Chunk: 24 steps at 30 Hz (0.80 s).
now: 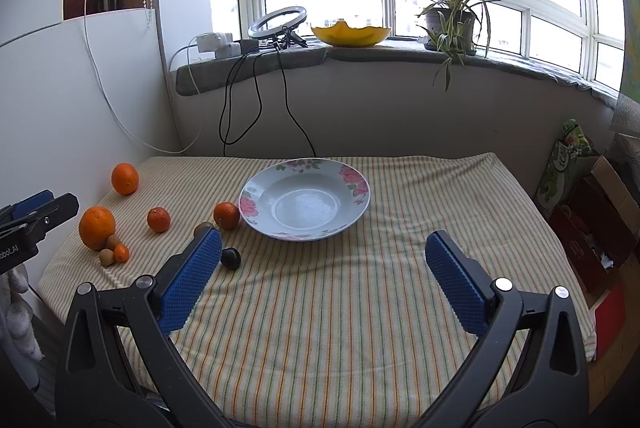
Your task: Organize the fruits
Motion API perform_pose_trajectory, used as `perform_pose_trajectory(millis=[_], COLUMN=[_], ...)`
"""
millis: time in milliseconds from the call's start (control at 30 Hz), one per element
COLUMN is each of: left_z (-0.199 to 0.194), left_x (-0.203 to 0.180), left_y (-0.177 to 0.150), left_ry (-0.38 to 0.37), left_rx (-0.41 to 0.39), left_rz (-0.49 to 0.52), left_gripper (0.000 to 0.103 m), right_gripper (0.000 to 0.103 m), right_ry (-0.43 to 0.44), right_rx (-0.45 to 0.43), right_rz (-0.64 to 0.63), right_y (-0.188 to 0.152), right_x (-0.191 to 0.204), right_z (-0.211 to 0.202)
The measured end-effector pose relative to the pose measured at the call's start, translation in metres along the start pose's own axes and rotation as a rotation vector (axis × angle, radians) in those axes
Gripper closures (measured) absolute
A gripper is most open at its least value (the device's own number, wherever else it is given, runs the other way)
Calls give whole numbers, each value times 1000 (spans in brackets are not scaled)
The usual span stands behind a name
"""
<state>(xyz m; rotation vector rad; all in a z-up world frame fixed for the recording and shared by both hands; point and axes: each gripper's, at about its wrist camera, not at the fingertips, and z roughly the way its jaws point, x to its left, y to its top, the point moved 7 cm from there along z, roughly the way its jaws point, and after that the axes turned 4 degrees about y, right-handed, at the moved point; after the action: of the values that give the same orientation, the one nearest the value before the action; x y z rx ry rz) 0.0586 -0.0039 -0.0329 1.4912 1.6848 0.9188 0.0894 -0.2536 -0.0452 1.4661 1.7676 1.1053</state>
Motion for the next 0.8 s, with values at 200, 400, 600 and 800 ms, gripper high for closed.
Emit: perform_pose_trajectory(millis=[200,400,600,800], left_z=[0,0,0,1], left_x=[1,0,0,1], left_y=[0,0,0,-2], left_ry=[-1,-1,-2,-4], left_rx=[0,-1,-1,-1], left_rz=[0,0,-2,-4], left_gripper=[24,24,24,24], right_gripper=[0,0,0,0], right_ry=[1,1,1,4], right_rx=[0,2,2,5], right_rz=[-1,0,-2,-5], right_y=[0,-1,-1,-3], right_x=[1,2,2,7], right_z=[0,0,1,2])
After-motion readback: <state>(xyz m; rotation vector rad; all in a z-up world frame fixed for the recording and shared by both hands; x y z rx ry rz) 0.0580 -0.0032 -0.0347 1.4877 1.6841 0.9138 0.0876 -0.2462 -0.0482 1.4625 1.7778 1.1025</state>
